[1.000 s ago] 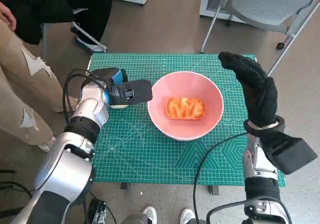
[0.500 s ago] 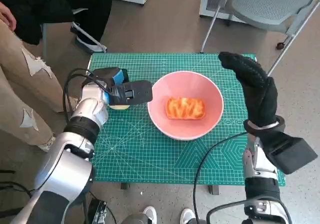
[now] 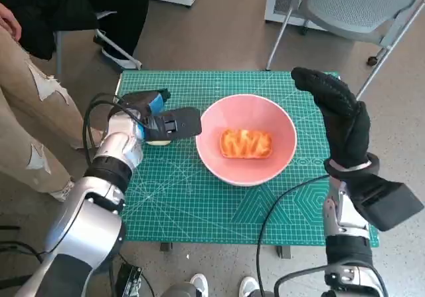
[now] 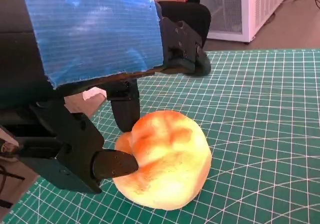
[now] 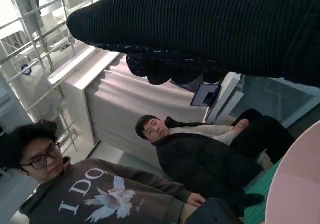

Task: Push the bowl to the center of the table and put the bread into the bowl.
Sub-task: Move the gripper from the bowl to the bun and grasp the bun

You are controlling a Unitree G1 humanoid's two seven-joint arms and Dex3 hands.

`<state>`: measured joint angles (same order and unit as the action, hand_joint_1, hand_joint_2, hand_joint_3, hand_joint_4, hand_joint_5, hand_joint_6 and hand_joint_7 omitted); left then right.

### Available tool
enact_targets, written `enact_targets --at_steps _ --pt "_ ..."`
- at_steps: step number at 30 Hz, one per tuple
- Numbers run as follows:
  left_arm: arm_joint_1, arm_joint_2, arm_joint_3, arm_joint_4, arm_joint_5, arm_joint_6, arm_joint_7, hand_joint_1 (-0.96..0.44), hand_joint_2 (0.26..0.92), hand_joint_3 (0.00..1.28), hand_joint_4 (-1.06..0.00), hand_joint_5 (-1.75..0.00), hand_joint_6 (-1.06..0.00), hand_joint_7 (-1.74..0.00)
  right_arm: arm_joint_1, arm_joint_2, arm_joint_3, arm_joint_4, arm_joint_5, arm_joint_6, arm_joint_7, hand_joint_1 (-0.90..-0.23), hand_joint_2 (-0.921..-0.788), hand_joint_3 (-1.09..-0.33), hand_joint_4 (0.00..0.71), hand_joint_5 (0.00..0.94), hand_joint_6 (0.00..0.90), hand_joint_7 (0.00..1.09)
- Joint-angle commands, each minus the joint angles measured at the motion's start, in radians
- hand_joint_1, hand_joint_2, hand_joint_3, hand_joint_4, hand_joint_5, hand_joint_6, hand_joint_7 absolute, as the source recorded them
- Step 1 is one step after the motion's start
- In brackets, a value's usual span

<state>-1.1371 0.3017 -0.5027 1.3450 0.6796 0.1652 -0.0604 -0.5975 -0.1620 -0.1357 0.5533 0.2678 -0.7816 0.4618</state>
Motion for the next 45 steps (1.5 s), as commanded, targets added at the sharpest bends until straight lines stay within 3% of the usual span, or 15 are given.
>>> enact_targets --at_steps 1,3,5,6,8,11,14,26,45 --pt "0.024 -0.008 0.006 0.011 -0.013 0.01 -0.051 0.4 0.586 0.71 -0.65 -1.41 -0.44 -0.19 0.026 -0.011 0.001 0.006 -0.01 0.012 0.005 -0.674 -0.921 -0.783 0.199 0.004 -0.001 0.51" --pt "0.017 -0.008 -0.004 0.016 -0.009 0.019 -0.102 0.39 0.749 0.39 -0.67 -1.31 -0.55 -0.34 0.027 -0.011 0.001 0.007 -0.01 0.011 0.006 -0.674 -0.921 -0.782 0.2 0.004 -0.001 0.51" --pt "0.007 -0.006 -0.018 0.022 0.001 0.026 -0.163 0.12 0.749 0.22 -0.52 -1.18 -0.51 -0.33 0.026 -0.012 0.001 0.007 -0.01 0.012 0.006 -0.674 -0.921 -0.782 0.2 0.004 -0.001 0.51" --pt "0.003 -0.005 -0.024 0.025 0.006 0.028 -0.188 0.04 0.749 0.18 -0.46 -1.08 -0.47 -0.3 0.026 -0.013 0.001 0.007 -0.009 0.012 0.007 -0.674 -0.921 -0.782 0.2 0.004 -0.001 0.51" --pt "-0.006 -0.003 -0.036 0.027 0.014 0.033 -0.23 -0.15 0.754 0.07 -0.38 -0.66 -0.39 -0.17 0.025 -0.014 0.001 0.008 -0.009 0.013 0.006 -0.674 -0.921 -0.782 0.2 0.004 -0.001 0.51" --pt "-0.012 -0.002 -0.055 0.028 0.03 0.034 -0.27 -0.28 0.755 0.03 -0.32 -0.29 -0.32 -0.06 0.024 -0.013 0.001 0.006 -0.009 0.014 0.005 -0.674 -0.921 -0.783 0.2 0.004 -0.001 0.51" --pt "-0.012 -0.003 -0.057 0.028 0.034 0.037 -0.28 -0.34 0.756 0.01 -0.28 -0.13 -0.28 -0.02 0.024 -0.014 0.002 0.007 -0.01 0.013 0.005 -0.674 -0.921 -0.783 0.2 0.003 -0.001 0.51" --pt "-0.006 0.0 -0.053 0.023 0.024 0.026 -0.29 -0.43 0.744 0.0 -0.25 -0.02 -0.21 0.0 0.023 -0.013 0.005 0.003 -0.015 0.013 0.0 -0.674 -0.921 -0.783 0.2 0.003 -0.001 0.51" --pt "0.003 -0.005 -0.064 0.025 0.026 0.028 -0.341 -0.53 0.747 0.0 -0.14 0.0 -0.09 0.0 0.026 -0.014 0.008 0.003 -0.012 0.012 0.004 -0.673 -0.921 -0.784 0.203 0.004 -0.001 0.51"
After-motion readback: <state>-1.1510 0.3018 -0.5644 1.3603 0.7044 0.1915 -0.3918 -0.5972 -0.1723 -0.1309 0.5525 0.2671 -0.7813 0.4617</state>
